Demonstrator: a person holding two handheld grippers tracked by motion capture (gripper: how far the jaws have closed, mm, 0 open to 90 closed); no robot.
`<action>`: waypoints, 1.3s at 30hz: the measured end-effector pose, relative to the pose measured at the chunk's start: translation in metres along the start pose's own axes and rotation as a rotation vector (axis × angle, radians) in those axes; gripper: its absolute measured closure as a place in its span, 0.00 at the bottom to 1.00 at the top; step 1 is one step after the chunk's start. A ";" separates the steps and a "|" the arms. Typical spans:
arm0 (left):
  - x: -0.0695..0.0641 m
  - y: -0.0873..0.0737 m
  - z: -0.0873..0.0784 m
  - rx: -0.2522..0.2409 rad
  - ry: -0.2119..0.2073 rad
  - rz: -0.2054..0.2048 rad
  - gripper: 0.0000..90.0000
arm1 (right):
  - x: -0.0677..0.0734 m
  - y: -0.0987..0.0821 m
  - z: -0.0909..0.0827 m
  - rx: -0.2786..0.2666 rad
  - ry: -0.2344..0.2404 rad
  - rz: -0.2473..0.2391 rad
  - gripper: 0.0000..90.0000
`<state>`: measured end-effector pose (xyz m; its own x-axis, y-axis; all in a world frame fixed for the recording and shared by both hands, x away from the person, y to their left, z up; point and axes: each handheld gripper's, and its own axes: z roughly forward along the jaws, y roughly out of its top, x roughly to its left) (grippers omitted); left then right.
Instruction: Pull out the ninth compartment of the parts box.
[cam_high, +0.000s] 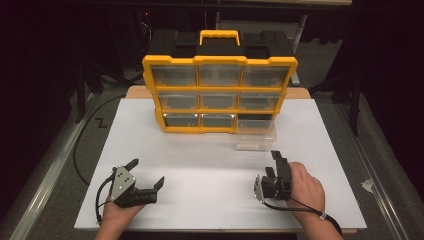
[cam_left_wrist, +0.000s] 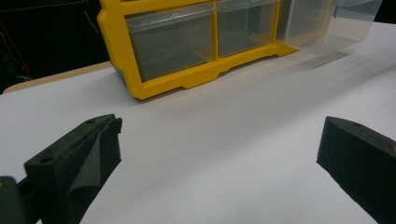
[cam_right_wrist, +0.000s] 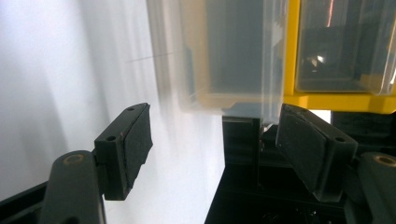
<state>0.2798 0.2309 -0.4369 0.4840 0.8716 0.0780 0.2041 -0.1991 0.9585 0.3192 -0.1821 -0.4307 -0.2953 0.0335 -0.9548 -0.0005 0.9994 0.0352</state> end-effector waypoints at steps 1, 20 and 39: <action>0.000 0.000 0.000 0.000 0.000 0.000 0.00 | 0.002 -0.002 -0.001 -0.001 -0.008 -0.001 0.30; -0.001 0.000 0.002 0.008 0.006 0.010 0.00 | 0.016 -0.020 -0.009 -0.030 -0.017 0.008 0.01; 0.001 0.000 0.001 0.007 0.009 -0.008 0.00 | 0.007 -0.025 -0.005 -0.040 0.087 0.313 0.01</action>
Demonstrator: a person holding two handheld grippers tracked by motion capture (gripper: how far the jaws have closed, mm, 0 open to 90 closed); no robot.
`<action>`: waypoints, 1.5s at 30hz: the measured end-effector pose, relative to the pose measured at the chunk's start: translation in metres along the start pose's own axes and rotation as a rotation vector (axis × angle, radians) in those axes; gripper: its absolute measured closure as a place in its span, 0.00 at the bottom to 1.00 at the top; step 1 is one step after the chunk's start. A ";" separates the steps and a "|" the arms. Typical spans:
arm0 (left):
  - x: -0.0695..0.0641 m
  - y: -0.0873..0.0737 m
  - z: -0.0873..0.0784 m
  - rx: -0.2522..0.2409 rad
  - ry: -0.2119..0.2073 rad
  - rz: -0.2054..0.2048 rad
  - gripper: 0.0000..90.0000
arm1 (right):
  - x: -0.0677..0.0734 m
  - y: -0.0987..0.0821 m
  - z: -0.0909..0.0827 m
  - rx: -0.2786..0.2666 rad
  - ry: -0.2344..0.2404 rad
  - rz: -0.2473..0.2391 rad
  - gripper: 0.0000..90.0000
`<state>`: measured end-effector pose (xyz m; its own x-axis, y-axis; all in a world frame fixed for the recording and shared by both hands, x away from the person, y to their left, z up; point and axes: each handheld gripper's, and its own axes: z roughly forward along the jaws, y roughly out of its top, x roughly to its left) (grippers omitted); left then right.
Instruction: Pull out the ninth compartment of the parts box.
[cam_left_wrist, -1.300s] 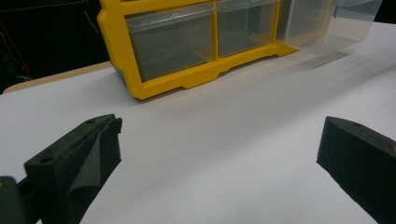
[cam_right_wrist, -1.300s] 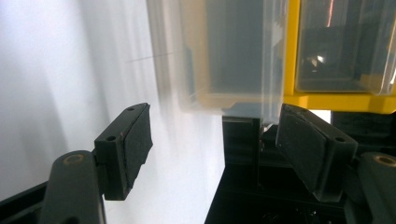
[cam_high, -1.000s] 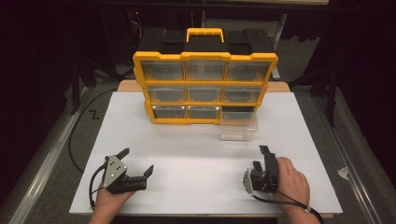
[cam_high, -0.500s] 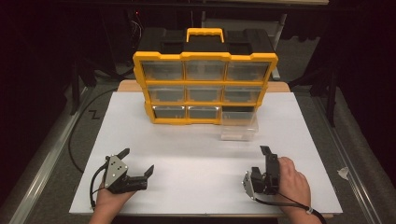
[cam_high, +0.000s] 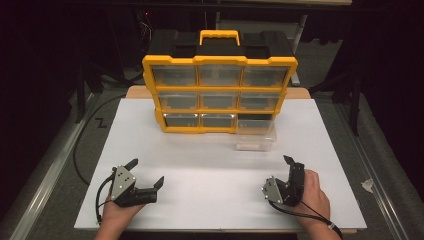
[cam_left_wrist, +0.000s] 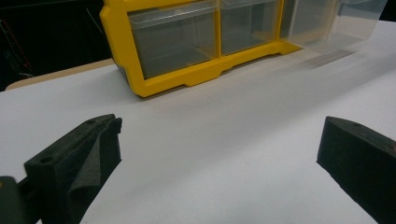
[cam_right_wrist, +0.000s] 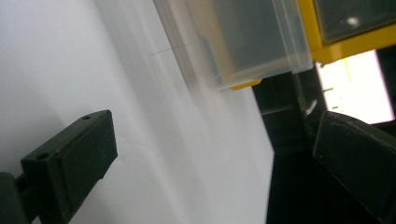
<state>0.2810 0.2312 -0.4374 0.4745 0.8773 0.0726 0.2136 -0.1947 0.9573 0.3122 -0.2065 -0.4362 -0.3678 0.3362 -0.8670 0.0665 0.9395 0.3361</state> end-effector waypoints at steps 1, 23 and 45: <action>0.000 0.000 0.000 -0.001 0.000 -0.001 0.00 | -0.001 -0.001 0.001 0.001 0.005 0.026 0.01; 0.001 0.001 -0.001 -0.006 -0.009 -0.017 0.00 | -0.025 -0.017 -0.003 -0.087 0.192 0.653 0.01; 0.001 0.000 0.001 -0.005 -0.034 -0.070 0.00 | -0.027 -0.047 -0.005 -0.184 0.318 1.008 0.01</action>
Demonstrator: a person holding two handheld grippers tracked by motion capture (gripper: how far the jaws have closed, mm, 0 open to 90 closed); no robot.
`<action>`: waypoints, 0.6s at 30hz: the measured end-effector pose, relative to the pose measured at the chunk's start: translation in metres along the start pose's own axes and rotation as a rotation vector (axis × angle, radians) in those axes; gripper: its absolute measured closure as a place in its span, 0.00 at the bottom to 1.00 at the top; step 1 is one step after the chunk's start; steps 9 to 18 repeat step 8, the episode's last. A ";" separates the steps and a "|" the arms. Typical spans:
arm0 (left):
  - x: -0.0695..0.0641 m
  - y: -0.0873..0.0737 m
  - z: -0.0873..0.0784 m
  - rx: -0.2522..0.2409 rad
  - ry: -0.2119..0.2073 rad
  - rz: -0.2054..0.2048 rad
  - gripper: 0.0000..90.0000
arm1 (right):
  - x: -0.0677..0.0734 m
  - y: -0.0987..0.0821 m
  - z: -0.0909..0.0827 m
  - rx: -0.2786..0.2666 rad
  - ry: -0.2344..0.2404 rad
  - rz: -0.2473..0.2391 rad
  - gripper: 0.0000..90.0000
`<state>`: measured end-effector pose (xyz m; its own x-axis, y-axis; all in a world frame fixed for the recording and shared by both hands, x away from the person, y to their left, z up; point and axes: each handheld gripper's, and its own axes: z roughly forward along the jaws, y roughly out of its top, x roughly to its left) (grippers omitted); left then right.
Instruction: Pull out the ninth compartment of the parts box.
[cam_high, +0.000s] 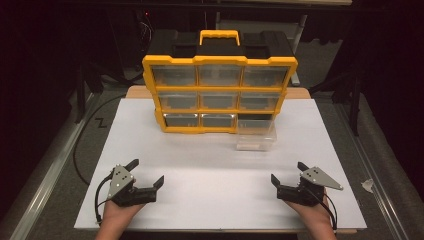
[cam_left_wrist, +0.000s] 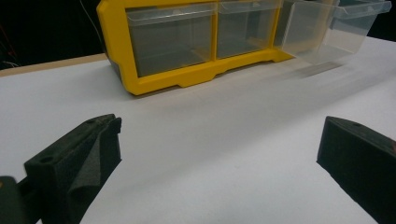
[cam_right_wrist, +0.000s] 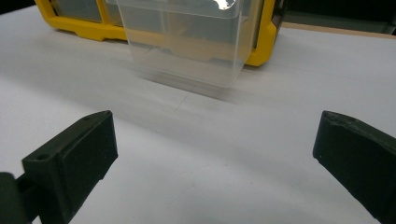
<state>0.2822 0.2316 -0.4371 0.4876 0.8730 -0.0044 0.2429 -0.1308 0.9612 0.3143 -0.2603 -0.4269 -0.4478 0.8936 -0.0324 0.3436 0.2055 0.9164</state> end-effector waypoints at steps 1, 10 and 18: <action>-0.001 0.000 0.001 0.004 0.000 0.004 0.00 | 0.000 0.000 0.000 -0.004 0.004 0.001 0.01; -0.004 0.000 0.001 0.015 0.003 0.023 0.00 | 0.002 0.003 -0.003 -0.048 -0.007 -0.042 0.01; -0.004 0.000 0.001 0.015 0.003 0.023 0.00 | 0.002 0.003 -0.003 -0.048 -0.007 -0.042 0.01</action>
